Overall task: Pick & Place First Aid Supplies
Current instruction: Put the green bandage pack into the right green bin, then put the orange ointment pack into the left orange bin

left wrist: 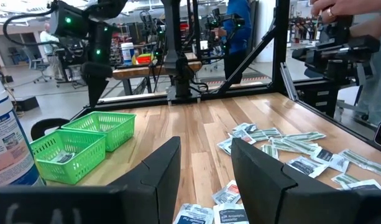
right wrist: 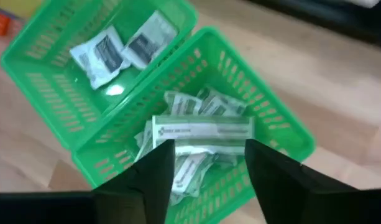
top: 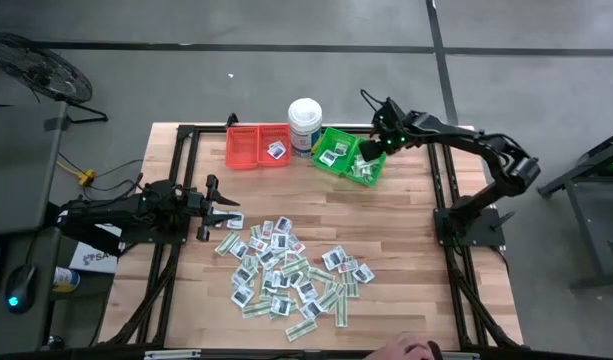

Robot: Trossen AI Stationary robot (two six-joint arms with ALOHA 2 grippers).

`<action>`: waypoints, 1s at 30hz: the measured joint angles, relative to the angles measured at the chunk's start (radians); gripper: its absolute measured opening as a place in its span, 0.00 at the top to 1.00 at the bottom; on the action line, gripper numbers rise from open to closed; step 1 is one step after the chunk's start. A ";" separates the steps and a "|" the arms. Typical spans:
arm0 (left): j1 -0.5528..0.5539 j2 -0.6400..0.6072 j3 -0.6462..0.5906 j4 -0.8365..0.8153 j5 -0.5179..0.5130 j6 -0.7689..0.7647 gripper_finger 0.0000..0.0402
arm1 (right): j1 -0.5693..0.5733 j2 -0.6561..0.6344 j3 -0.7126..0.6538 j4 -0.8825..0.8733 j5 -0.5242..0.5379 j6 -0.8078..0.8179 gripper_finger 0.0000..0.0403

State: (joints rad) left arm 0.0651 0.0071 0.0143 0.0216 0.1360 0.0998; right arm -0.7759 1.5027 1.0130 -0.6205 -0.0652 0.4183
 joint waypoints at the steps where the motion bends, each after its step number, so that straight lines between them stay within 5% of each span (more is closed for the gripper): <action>1: 0.000 0.000 0.000 0.000 0.000 0.000 0.65 | 0.002 -0.009 0.000 0.000 0.018 0.000 0.51; 8: 0.000 0.000 0.000 0.000 0.000 0.000 0.65 | 0.067 -0.129 0.000 -0.065 0.128 -0.052 0.48; 18: 0.000 0.000 0.000 0.000 0.004 0.000 0.65 | 0.284 -0.257 0.000 -0.244 0.049 -0.126 0.48; 30: 0.000 0.000 0.000 0.000 0.004 0.000 0.65 | 0.626 -0.268 -0.012 -0.338 -0.026 0.255 0.48</action>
State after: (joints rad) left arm 0.0652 0.0068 0.0143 0.0216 0.1402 0.0998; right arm -0.1496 1.2346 1.0014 -0.9588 -0.0916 0.6731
